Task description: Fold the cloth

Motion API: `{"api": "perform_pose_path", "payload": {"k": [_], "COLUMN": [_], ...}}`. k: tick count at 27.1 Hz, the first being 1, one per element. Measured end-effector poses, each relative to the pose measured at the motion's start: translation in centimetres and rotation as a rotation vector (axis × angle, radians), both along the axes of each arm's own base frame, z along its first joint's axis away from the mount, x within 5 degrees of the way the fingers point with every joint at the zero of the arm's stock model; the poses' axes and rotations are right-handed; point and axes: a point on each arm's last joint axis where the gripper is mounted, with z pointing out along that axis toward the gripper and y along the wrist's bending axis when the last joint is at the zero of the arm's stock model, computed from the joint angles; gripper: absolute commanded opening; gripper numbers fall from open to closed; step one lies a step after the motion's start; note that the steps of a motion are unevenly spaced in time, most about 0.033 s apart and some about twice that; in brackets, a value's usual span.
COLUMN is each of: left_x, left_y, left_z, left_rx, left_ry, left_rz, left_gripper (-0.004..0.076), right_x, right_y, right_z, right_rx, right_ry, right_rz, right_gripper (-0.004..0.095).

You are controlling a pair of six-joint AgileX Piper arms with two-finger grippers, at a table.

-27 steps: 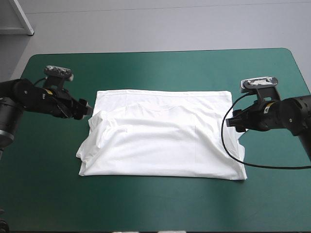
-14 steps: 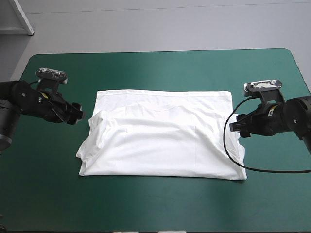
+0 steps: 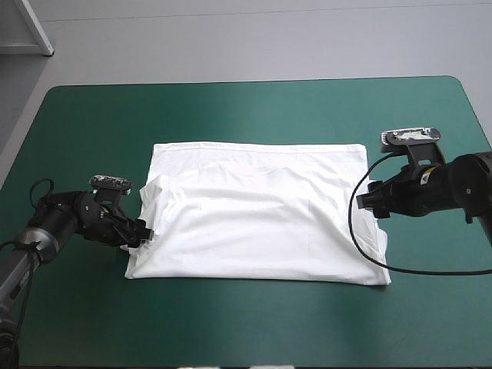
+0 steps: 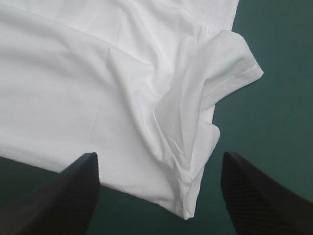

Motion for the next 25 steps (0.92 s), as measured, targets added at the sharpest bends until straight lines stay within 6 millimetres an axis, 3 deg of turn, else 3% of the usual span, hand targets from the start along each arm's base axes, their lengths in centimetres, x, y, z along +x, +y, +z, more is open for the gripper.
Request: {"api": "perform_pose_path", "payload": {"k": [1,3,9,20,25], "left_x": [0.2,0.4,0.2,-0.7,-0.8], "left_y": [0.0,0.0,0.0,0.0,0.0], "left_z": [-0.3,-0.7,-0.7,-2.1,-0.5], "left_rx": [0.000,0.001,-0.001,-0.004,-0.009], "left_ry": [0.007,0.018,0.035,0.047,-0.001], "left_rz": [0.002,0.003,0.004,0.022,0.026], "left_gripper": [0.0459,0.0296,0.0036,0.0021,0.0021], "right_x": [0.0,0.0,0.0,0.1,0.1], "right_y": [0.0,0.0,0.0,-0.4,-0.4], "right_z": [0.0,0.0,0.0,0.0,0.0], "right_rx": [0.001,0.002,-0.005,-0.062,-0.066], "right_ry": [0.000,0.000,-0.002,-0.014,-0.016], "right_rz": [0.000,0.000,0.007,0.012,0.014], "right_gripper": [0.0648,0.0648,0.0648,0.0647,0.0648]}}
